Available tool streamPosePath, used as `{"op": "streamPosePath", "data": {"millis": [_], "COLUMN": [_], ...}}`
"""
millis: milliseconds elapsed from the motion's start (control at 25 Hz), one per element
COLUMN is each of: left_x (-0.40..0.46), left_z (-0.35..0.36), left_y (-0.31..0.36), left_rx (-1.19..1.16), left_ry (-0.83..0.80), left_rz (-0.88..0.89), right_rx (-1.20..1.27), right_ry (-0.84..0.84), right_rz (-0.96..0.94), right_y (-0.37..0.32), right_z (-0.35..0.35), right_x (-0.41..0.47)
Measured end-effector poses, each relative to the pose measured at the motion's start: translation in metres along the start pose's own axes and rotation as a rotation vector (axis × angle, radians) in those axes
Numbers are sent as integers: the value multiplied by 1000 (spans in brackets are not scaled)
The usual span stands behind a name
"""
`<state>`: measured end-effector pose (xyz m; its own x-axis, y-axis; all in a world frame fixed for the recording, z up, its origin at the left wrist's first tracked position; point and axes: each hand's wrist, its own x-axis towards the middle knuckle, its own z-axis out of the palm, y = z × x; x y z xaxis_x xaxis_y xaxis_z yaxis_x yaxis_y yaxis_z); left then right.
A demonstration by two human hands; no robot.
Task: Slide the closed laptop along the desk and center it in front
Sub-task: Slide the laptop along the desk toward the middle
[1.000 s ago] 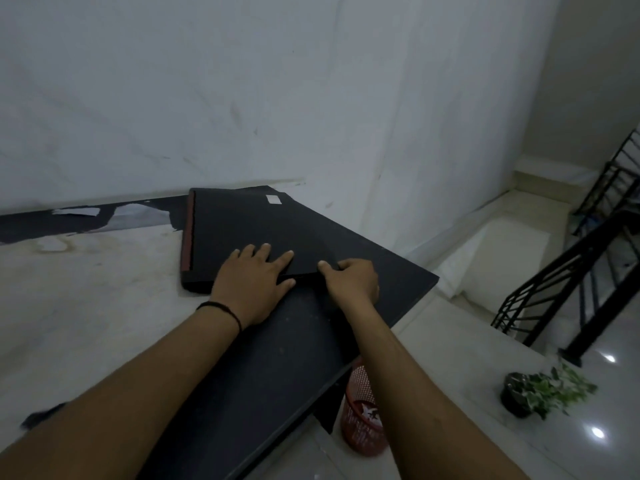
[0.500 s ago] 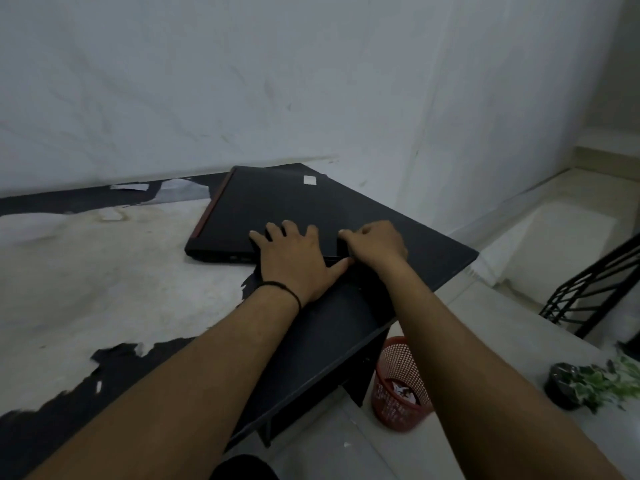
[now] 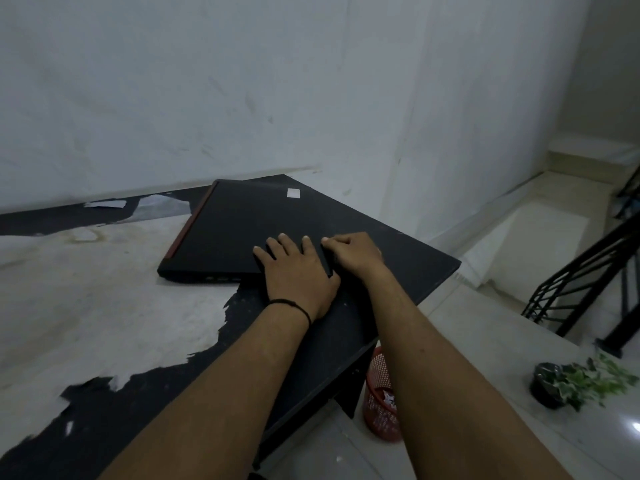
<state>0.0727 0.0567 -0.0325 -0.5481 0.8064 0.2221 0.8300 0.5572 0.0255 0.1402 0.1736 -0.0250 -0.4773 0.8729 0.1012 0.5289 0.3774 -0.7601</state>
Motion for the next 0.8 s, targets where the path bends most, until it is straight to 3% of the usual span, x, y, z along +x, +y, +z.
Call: {"op": "streamPosePath", "data": {"millis": [320, 480, 680, 800], "left_x": [-38, -32, 20, 54], "left_z": [-6, -19, -29, -20], "left_y": [-57, -43, -31, -26], "left_rx": [42, 14, -91, -113], "left_ry": [1, -88, -190, -171], "left_rz": [119, 35, -46, -48], "right_rx": [9, -68, 88, 104], "right_ry": [34, 145, 161, 209], "right_rz": [-29, 23, 59, 46], "right_y": [0, -13, -14, -6], "right_z": [9, 30, 25, 27], "right_x": [-11, -2, 37, 66]}}
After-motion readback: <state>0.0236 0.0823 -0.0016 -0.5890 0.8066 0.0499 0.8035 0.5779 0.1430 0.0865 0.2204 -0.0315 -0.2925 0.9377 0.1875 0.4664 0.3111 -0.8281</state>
